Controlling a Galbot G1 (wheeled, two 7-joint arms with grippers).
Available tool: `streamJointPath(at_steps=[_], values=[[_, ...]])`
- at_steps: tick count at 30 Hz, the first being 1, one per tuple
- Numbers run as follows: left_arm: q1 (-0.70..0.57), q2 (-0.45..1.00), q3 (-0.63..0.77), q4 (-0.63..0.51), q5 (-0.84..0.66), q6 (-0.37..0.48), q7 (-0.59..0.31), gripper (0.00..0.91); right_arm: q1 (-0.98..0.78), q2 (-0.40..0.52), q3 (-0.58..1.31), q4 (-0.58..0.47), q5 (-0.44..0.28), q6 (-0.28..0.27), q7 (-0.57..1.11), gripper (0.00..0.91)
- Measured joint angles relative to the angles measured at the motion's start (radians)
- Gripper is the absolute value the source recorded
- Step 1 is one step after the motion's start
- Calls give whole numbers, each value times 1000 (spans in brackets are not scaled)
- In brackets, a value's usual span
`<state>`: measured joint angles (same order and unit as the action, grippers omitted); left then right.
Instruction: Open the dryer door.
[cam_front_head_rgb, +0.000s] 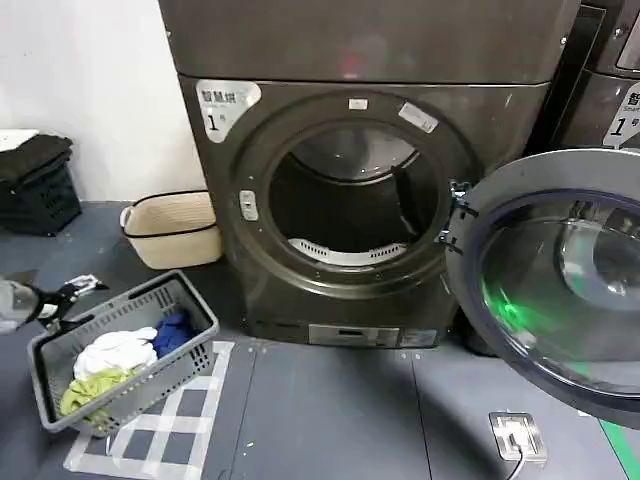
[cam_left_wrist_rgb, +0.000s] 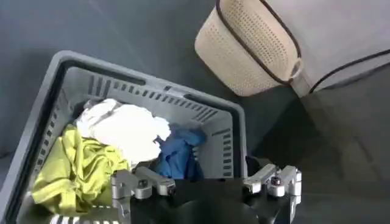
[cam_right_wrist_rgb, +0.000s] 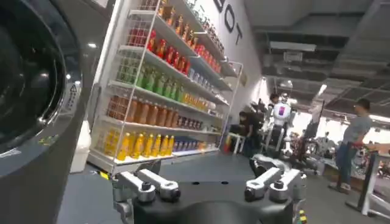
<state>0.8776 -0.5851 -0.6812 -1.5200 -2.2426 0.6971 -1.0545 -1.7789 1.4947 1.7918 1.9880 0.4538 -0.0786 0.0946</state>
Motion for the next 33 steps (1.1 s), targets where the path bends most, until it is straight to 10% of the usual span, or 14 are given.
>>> streamJointPath(at_steps=[33], values=[[82, -40, -74, 12, 1, -2, 7, 907, 5, -7, -5, -11, -1, 10, -8, 907]])
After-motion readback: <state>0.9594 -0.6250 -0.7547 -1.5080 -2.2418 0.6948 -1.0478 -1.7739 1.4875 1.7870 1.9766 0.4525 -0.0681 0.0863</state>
